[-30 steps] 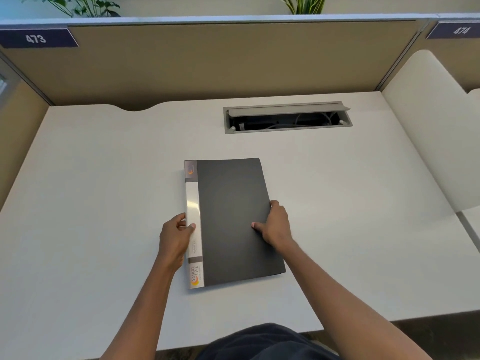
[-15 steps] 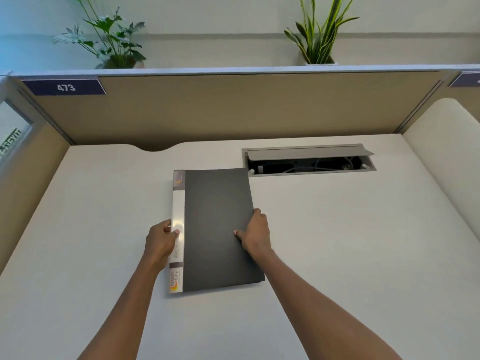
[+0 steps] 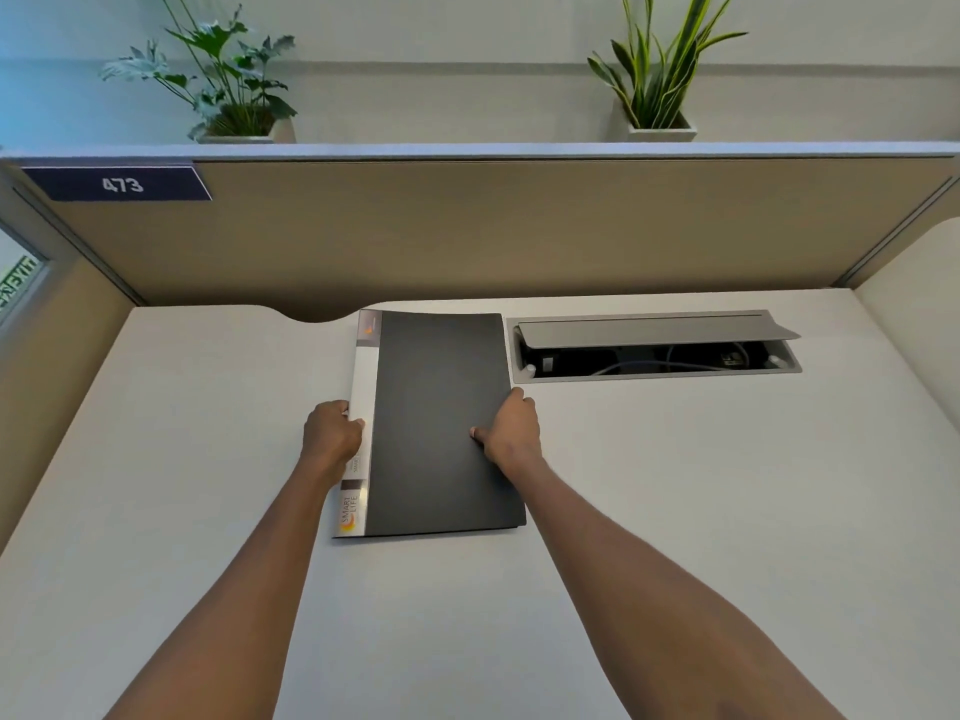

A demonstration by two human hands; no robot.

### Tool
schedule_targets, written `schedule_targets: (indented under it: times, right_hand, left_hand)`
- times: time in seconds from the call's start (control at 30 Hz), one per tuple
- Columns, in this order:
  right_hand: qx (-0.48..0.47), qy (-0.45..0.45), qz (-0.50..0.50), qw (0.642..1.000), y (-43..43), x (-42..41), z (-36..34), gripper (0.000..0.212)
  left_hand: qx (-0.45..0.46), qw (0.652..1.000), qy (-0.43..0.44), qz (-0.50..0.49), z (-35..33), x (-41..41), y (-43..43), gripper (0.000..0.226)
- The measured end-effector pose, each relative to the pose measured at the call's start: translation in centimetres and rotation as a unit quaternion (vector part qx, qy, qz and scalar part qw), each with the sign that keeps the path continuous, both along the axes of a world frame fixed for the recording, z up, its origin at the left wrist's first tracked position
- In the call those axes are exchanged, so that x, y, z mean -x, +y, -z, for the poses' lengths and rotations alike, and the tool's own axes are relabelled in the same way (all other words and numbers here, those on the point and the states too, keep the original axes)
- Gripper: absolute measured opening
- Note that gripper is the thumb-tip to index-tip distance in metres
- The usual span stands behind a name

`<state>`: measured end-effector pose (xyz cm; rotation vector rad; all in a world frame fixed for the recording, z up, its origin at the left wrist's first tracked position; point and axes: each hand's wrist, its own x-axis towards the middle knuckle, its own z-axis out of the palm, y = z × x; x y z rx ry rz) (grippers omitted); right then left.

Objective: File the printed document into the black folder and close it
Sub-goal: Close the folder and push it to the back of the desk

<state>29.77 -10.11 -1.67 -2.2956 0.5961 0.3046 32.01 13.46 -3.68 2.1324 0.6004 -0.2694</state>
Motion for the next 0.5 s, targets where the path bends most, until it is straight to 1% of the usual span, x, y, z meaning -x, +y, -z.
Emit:
schedule_targets:
  times: [0.13, 0.27, 0.33, 0.5]
  right_hand:
    - [0.001, 0.008, -0.006, 1.000, 0.4, -1.3, 0.4, 0.067]
    - [0.023, 0.011, -0.021, 0.999, 0.6, -2.0, 0.8, 0.065]
    - [0.045, 0.015, -0.029, 0.998, 0.7, -2.1, 1.0, 0.064]
    - [0.122, -0.008, -0.061, 0.991, 0.8, -1.5, 1.8, 0.065]
  left_hand:
    - [-0.033, 0.999, -0.002, 0.009, 0.6, -1.4, 0.3, 0.028]
    - [-0.069, 0.997, -0.007, 0.019, 1.6, -2.1, 0.4, 0.029]
    - [-0.093, 0.995, -0.015, 0.020, 2.1, -2.4, 0.3, 0.030]
    - [-0.153, 0.988, -0.025, 0.007, 2.8, -2.3, -0.1, 0.018]
